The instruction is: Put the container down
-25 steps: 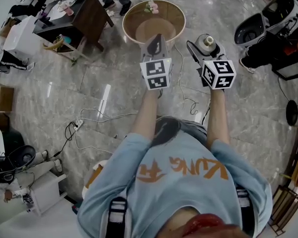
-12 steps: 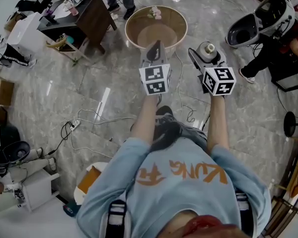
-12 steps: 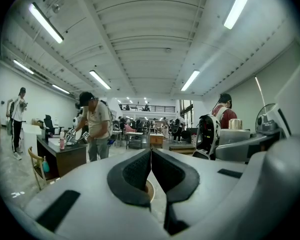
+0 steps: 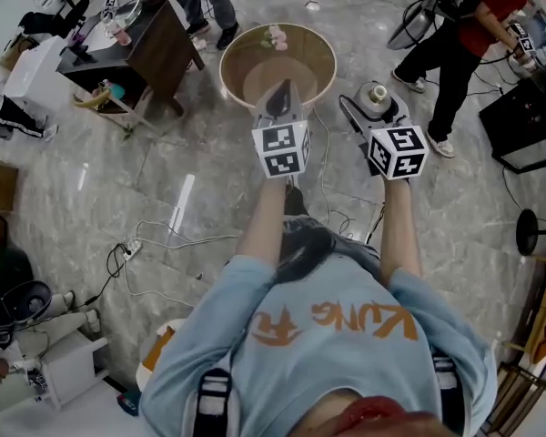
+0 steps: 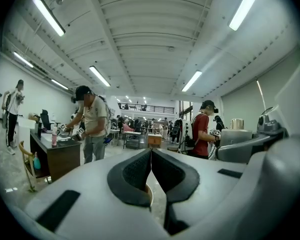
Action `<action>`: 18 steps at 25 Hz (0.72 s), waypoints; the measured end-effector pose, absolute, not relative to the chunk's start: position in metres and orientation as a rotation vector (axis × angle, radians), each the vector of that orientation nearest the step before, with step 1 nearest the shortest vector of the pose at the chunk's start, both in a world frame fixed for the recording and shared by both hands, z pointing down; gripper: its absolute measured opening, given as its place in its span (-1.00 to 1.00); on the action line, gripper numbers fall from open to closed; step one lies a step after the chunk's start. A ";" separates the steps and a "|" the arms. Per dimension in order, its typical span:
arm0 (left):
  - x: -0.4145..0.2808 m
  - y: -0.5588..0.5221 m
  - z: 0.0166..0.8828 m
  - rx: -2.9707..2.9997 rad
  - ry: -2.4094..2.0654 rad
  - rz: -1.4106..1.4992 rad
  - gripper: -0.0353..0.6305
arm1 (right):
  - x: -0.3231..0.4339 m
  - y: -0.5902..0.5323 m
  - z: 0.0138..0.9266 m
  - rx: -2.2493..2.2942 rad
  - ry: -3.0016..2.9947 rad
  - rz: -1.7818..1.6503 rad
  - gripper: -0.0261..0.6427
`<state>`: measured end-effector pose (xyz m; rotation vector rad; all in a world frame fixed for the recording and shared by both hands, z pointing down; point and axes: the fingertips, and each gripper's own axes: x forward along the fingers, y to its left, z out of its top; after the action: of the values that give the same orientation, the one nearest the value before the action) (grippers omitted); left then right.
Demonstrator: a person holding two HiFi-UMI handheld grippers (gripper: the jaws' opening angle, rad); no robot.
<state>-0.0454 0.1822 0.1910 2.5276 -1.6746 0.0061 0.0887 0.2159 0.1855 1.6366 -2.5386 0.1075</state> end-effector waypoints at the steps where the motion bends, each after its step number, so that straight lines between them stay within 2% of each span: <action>1: -0.045 0.168 0.193 2.524 -1.671 0.001 -0.81 | 0.090 0.203 0.187 1.638 -2.534 0.109 0.13; 18: -0.061 -0.100 0.297 2.426 -1.537 0.310 -0.82 | 0.060 -0.067 0.280 1.599 -2.492 0.339 0.13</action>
<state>-0.0605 -0.0998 0.2973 2.4256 -1.5368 0.3103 0.0596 -0.0674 0.2800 1.5991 -2.4916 0.3395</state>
